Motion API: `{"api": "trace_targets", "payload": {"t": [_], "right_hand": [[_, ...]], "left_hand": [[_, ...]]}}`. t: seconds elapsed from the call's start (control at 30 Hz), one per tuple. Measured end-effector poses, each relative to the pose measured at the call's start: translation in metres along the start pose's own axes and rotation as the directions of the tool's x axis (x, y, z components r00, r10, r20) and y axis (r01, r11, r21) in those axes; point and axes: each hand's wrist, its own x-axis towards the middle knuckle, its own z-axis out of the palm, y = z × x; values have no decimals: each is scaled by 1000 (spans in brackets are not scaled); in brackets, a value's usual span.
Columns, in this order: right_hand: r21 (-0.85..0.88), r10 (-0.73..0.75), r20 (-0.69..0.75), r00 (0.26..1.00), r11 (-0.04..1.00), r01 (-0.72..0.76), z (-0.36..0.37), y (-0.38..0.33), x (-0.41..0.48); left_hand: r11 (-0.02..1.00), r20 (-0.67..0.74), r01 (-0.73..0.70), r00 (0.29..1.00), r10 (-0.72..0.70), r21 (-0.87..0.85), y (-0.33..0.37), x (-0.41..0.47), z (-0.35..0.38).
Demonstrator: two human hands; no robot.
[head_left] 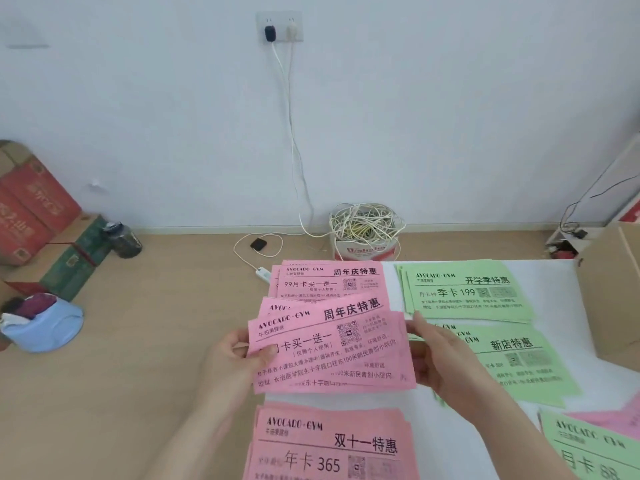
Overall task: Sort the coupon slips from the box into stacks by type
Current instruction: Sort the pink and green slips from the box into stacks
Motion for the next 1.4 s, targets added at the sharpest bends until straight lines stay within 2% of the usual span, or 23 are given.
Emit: {"api": "trace_targets", "payload": {"t": [0.13, 0.27, 0.37, 0.47, 0.57, 0.67, 0.73, 0.8, 0.87, 0.93, 1.03, 1.13, 1.2, 1.27, 1.4], "right_hand": [[-263, -59, 7, 998, 963, 59, 2, -11, 6], [-428, -204, -142, 969, 895, 126, 9, -31, 32], [-567, -336, -223, 915, 808, 158, 16, -48, 63], [-681, -416, -273, 867, 721, 131, 19, -56, 92], [-740, -447, -291, 846, 665, 97, 20, -52, 114], [-805, -476, -257, 841, 587, 86, 22, -41, 128], [-851, -497, -223, 839, 520, 82, 23, -32, 130], [-901, -520, -196, 831, 431, 57, 21, -24, 132], [-930, -528, -185, 829, 365, 25, 20, -18, 133], [-932, -496, -182, 849, 361, 11, 21, -16, 133], [-933, -468, -164, 869, 359, 18, 22, -19, 123], [-947, -530, -106, 842, 312, 77, 11, -25, 87], [-970, -595, 5, 804, 194, 149, -6, -22, 46], [-977, -591, 58, 805, 134, 168, -31, -6, -3], [-993, -413, -58, 909, 118, -10, -94, 35, -84]], "left_hand": [[999, -42, -26, 999, 27, 25, 10, 15, 9], [998, -20, -70, 997, 70, 4, 24, 53, 21], [988, -20, -116, 993, 119, 106, 32, 94, 32], [947, -37, -166, 982, 183, 275, 33, 127, 45], [835, -40, -224, 959, 282, 502, 30, 140, 56], [737, -5, -286, 931, 365, 613, 23, 141, 60], [600, 35, -333, 891, 452, 727, 17, 142, 60], [406, 160, -417, 831, 533, 813, 11, 142, 62], [289, 333, -528, 787, 519, 798, 5, 141, 68], [258, 417, -560, 792, 446, 788, 2, 136, 73], [253, 427, -547, 809, 403, 798, 4, 132, 75], [299, 417, -559, 804, 424, 773, 16, 118, 77], [335, 439, -622, 759, 481, 707, 28, 97, 86], [294, 521, -725, 665, 535, 623, 39, 64, 103], [123, 730, -900, 413, 545, 418, 38, -13, 156]]}}
